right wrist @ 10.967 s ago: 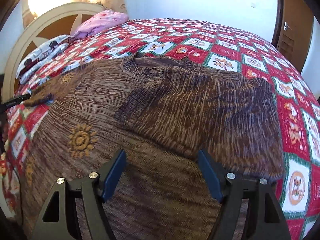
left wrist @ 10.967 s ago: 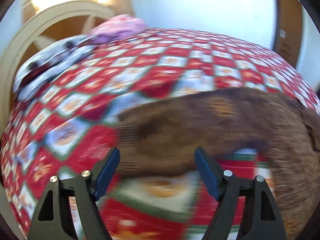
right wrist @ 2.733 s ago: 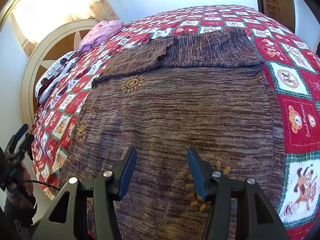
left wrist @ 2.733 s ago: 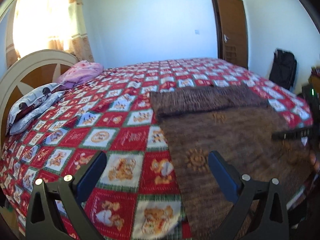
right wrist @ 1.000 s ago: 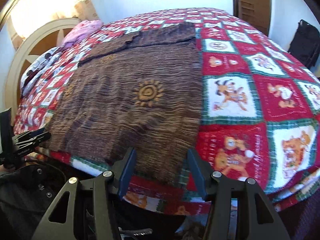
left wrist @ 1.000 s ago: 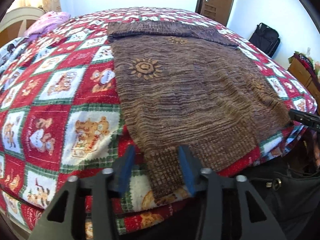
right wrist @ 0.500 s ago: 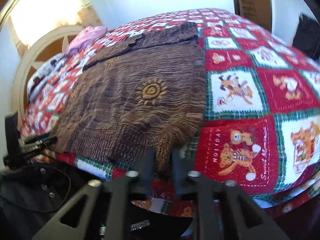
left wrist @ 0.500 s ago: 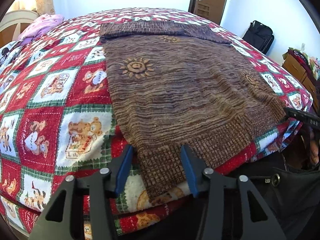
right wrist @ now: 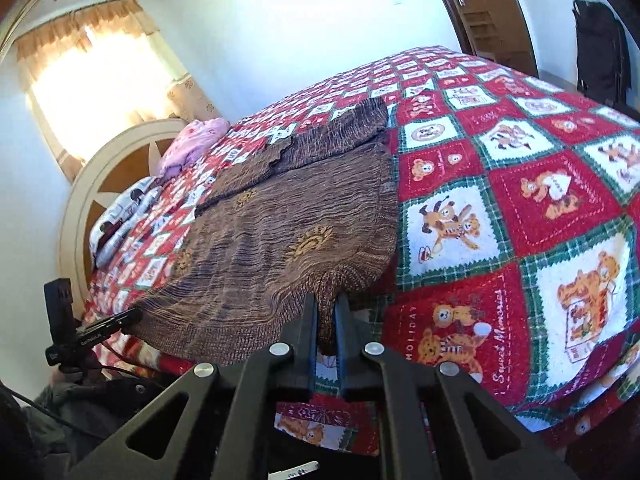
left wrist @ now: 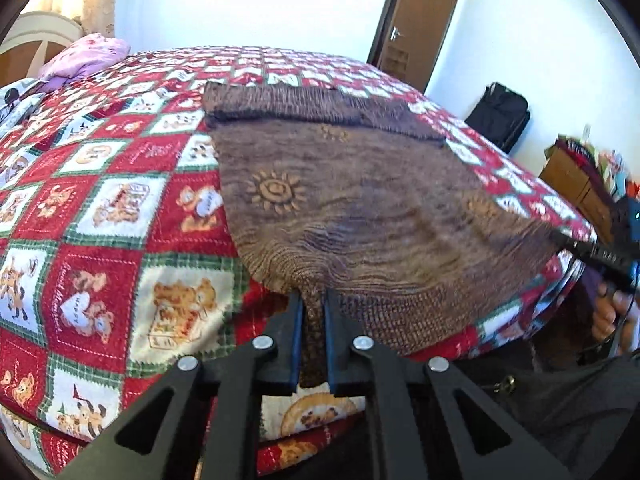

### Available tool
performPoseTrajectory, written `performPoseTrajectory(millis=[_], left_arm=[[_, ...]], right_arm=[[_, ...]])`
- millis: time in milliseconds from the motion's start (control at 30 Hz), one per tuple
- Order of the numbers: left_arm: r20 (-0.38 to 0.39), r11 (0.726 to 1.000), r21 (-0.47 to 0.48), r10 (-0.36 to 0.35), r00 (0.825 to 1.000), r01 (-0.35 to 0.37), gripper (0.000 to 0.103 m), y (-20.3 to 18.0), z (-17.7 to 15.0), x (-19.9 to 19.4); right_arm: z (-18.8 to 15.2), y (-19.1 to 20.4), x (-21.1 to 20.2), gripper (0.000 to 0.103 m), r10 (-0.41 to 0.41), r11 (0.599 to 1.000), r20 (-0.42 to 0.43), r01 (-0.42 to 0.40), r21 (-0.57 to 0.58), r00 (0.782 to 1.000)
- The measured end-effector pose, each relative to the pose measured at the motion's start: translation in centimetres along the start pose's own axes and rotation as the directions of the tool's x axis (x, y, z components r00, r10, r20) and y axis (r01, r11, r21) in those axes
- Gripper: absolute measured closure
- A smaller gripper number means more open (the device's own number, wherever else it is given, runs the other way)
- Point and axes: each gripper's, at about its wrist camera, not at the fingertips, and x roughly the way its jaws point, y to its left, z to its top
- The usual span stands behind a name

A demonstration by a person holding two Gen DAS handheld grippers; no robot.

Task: Fold small clothes

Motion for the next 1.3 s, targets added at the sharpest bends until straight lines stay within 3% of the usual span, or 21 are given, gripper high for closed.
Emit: performPoseTrajectory(millis=[367,1300], left_arm=[[0.058,0.993,-0.077,-0.08,0.995,0.085,0.093,1.3,1.6,-1.4],[0.216,0.997,-0.054,-0.045,0.975,0.059,0.093,2.8,10.5,-1.8]], right_arm=[[1.9,0.4,-0.7,0.096,0.052,0.999,0.072,-0.052,-0.004,0.996],[10.5,3.0,0.6,0.096,0.034,0.995,0.198,-0.015,-0.096,0.98]])
